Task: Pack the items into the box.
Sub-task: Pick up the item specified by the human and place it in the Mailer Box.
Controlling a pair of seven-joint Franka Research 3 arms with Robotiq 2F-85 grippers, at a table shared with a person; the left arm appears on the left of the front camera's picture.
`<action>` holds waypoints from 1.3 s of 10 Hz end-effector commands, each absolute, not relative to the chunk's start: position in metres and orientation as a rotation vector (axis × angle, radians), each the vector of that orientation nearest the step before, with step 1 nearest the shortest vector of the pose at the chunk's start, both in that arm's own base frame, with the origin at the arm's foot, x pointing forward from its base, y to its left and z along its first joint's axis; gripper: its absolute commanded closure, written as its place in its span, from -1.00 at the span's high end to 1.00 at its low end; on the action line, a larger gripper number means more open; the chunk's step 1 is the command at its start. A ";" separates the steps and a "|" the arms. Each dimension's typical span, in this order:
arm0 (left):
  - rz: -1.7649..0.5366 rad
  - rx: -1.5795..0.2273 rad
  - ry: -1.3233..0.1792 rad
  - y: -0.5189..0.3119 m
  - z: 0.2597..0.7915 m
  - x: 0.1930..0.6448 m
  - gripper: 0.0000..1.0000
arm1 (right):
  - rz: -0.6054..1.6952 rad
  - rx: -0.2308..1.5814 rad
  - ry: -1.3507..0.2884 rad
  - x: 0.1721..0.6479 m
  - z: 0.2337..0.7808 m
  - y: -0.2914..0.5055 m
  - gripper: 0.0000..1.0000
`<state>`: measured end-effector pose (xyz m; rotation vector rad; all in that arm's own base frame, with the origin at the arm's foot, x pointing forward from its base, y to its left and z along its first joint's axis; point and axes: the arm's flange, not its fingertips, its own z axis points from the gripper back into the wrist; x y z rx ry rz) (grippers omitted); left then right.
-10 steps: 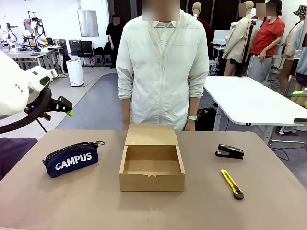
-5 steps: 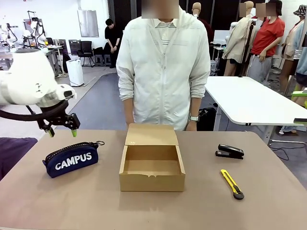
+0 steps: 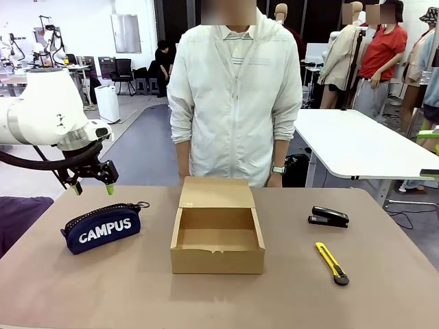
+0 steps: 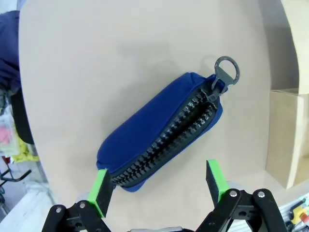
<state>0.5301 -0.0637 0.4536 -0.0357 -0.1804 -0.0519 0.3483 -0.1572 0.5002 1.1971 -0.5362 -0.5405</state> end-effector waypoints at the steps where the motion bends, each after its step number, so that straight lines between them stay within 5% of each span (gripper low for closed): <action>1: -0.615 -0.115 -0.188 -0.070 0.448 0.534 1.00 | -0.538 1.202 -0.536 0.348 0.503 -0.157 1.00; 3: -1.299 -0.254 -0.079 -0.057 0.443 0.521 1.00 | -0.538 1.202 -0.536 0.348 0.503 -0.157 1.00; 4: -1.370 -0.246 -0.057 -0.055 0.440 0.518 1.00 | -0.538 1.202 -0.536 0.348 0.503 -0.157 1.00; 7: -1.326 -0.161 -0.145 -0.056 0.439 0.516 1.00 | -0.538 1.202 -0.536 0.348 0.503 -0.157 1.00; 8: -1.012 -0.157 -0.137 -0.069 0.434 0.518 1.00 | -0.538 1.202 -0.536 0.348 0.503 -0.157 1.00; 13: -1.054 -0.073 -0.173 -0.057 0.419 0.534 1.00 | -0.538 1.202 -0.536 0.348 0.503 -0.157 1.00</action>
